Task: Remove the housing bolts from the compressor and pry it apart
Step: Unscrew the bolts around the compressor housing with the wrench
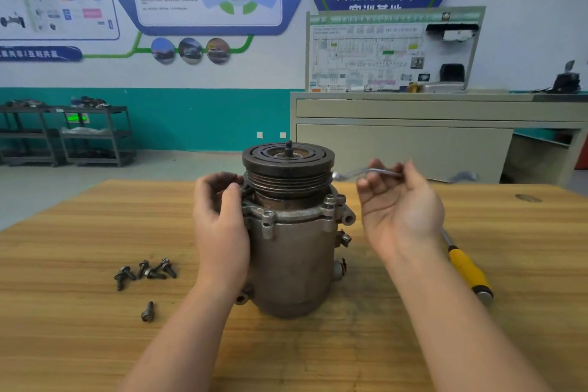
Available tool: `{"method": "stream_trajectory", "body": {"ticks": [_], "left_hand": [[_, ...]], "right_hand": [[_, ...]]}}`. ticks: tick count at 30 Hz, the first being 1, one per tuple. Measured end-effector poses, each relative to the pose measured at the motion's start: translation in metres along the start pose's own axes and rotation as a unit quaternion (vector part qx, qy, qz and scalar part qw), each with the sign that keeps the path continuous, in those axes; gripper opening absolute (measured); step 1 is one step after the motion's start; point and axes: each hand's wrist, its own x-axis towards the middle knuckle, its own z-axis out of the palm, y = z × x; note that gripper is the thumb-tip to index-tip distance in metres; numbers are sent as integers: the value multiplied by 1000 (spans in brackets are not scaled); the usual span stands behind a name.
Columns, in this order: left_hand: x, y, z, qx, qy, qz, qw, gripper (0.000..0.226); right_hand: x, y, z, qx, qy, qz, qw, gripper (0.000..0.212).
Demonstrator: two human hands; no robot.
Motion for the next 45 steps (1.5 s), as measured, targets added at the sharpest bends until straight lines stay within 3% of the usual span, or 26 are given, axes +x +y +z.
{"method": "stream_trajectory", "body": {"ticks": [2,5,9,14,18,23,25,26,28,31,33,35,38,40,42,45], "left_hand": [[0,0,0,1,0,-1,1000,15],[0,0,0,6,0,1,1000,16],[0,0,-1,6,-1,1,1000,16],[1,0,0,6,0,5,1000,14],[2,-1,0,6,-3,9,1000,13],[2,-1,0,7,-4,8,1000,15],[2,-2,0,7,-4,6,1000,15],[2,-2,0,7,-5,6,1000,15],[1,-2,-1,7,-7,5,1000,14],[1,-2,-1,7,-6,5,1000,12],[1,-2,-1,8,-5,6,1000,11],[1,-2,-1,7,-3,4,1000,11],[1,-3,-2,11,-3,1,1000,12],[1,-3,-2,12,-3,2,1000,13],[2,-3,-1,13,0,3,1000,13],[1,-2,-1,14,3,5,1000,14]], "right_hand": [[-2,-3,1,-27,-10,-71,997,31],[-9,-1,5,-168,-22,-194,966,30],[-24,6,9,-301,-75,-334,890,25],[-31,5,6,-356,-178,-490,775,14],[-31,8,2,-372,-232,-499,747,14],[-34,20,-3,-387,-295,-517,704,30],[-36,23,-2,-365,-292,-522,714,31],[-37,24,-1,-341,-278,-514,736,30],[-40,25,3,-261,-213,-457,823,30],[-27,16,6,-122,-87,-254,956,38],[-9,8,5,-93,-59,-101,989,40],[4,3,5,-74,-40,17,996,39],[11,-2,4,46,-15,55,997,35],[9,-5,3,24,-11,-5,1000,32],[4,-4,4,-76,-24,-95,992,31],[-8,0,6,-204,-57,-224,951,31]]}}
